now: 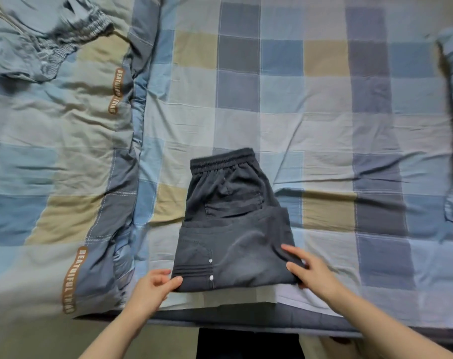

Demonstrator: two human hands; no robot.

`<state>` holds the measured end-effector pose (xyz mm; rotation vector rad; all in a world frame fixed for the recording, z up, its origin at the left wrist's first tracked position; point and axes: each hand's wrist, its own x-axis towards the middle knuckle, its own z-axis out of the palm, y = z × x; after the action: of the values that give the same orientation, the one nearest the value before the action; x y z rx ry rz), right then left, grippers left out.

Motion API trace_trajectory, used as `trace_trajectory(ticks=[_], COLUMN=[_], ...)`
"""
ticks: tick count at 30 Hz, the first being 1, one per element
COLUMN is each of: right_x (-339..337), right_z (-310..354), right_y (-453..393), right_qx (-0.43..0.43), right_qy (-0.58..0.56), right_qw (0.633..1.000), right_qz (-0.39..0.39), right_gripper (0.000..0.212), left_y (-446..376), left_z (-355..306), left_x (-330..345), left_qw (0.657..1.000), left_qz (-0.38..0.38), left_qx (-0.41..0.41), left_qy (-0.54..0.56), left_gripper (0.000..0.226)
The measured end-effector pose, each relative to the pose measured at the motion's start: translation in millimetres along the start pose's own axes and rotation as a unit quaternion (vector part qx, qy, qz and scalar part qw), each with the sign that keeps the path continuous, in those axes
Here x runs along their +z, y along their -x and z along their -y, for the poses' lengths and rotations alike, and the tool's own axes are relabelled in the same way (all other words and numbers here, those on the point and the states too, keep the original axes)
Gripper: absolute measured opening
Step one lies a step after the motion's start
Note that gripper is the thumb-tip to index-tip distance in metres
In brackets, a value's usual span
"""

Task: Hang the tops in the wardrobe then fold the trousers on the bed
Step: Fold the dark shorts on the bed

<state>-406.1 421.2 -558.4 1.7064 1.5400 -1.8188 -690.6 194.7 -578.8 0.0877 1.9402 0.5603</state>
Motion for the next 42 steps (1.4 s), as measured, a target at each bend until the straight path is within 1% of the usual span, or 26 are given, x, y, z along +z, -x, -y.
trace_trajectory(ticks=[1,4,5,8,9,11,14,16,18,19,21,24,26,28,29,30,32,34,36,39,42], right_x=[-1.9,-15.4,-20.2,-33.5,-35.6,-40.9,-47.0,-51.3,-47.2,-42.0,-23.5,2.8,14.7,22.3,23.6,24.2,23.3,21.7,21.5,23.1,26.2], right_z=[-1.1,8.2,14.5,48.6,63.1,96.7,140.9,157.3,153.3,145.3,118.7,77.8,61.6,54.3,54.5,56.3,58.8,58.0,53.7,49.4,46.7], right_y=[8.9,21.2,17.0,-13.8,-31.6,-68.4,-129.2,-158.7,-177.8,-183.3,-188.6,-180.2,-174.8,-174.2,-175.1,-175.0,-174.2,-173.3,-173.6,-171.8,-158.3], right_qx=[0.02,0.115,0.134,0.151,0.149,0.137,0.083,0.044,0.034,0.037,0.045,0.033,0.01,-0.004,-0.005,-0.006,-0.003,0.004,0.029,0.07,0.083], right_qy=[0.0,-0.074,-0.081,-0.08,-0.087,-0.131,-0.226,-0.245,-0.176,-0.129,-0.048,0.045,0.081,0.105,0.089,0.048,-0.045,-0.063,-0.077,-0.099,-0.161], right_qw=[1.0,0.99,0.987,0.985,0.985,0.981,0.969,0.964,0.972,0.977,0.989,0.996,0.995,0.993,0.995,0.998,0.999,0.998,0.997,0.993,0.983], right_qz=[0.013,0.023,0.028,0.008,-0.004,-0.031,-0.048,-0.092,-0.153,-0.163,-0.133,-0.071,-0.049,-0.048,-0.047,-0.038,-0.006,0.006,0.007,-0.012,-0.022], right_gripper=[0.04,0.02,0.015,0.009,0.009,0.016,0.022,0.02,0.022,0.023,0.035,0.055,0.064,0.067,0.065,0.061,0.045,0.034,0.035,0.046,0.052], left_y=[9.0,23.9,22.1,-4.1,-21.9,-60.3,-123.0,-153.1,-168.9,-172.1,-171.7,-160.1,-154.0,-150.1,-150.2,-149.4,-148.3,-147.3,-147.5,-147.2,-139.9], left_z=[4.1,-2.4,-10.0,-50.6,-66.6,-103.3,-149.4,-163.0,-156.4,-147.7,-124.1,-93.0,-77.1,-65.3,-61.1,-59.3,-59.8,-64.0,-68.6,-75.9,-78.9], left_x=[-1.8,-14.2,-20.5,-40.5,-46.2,-55.0,-58.0,-53.9,-40.4,-30.2,-6.0,20.1,28.0,32.5,34.7,36.6,41.0,44.7,46.9,45.6,40.2], left_qw=[1.0,0.995,0.991,0.986,0.986,0.988,0.994,0.995,0.998,0.998,0.995,0.989,0.983,0.98,0.977,0.974,0.965,0.961,0.955,0.942,0.937], left_qz=[0.015,0.091,0.114,0.153,0.151,0.128,0.058,0.013,0.0,0.005,0.022,-0.011,0.0,0.017,0.028,0.043,0.065,0.065,0.069,0.085,0.116], left_qx=[-0.005,-0.045,-0.059,-0.073,-0.072,-0.076,-0.053,-0.034,-0.037,-0.039,-0.023,0.007,-0.01,-0.027,-0.028,-0.029,-0.038,-0.05,-0.065,-0.11,-0.135], left_qy=[-0.009,-0.019,-0.021,0.001,0.012,0.033,0.076,0.089,0.048,0.045,0.094,0.148,0.183,0.198,0.208,0.222,0.253,0.266,0.282,0.304,0.302], left_gripper=[0.03,0.03,0.03,0.03,0.032,0.033,0.018,0.017,0.029,0.035,0.039,0.048,0.058,0.062,0.062,0.063,0.061,0.053,0.055,0.055,0.05])
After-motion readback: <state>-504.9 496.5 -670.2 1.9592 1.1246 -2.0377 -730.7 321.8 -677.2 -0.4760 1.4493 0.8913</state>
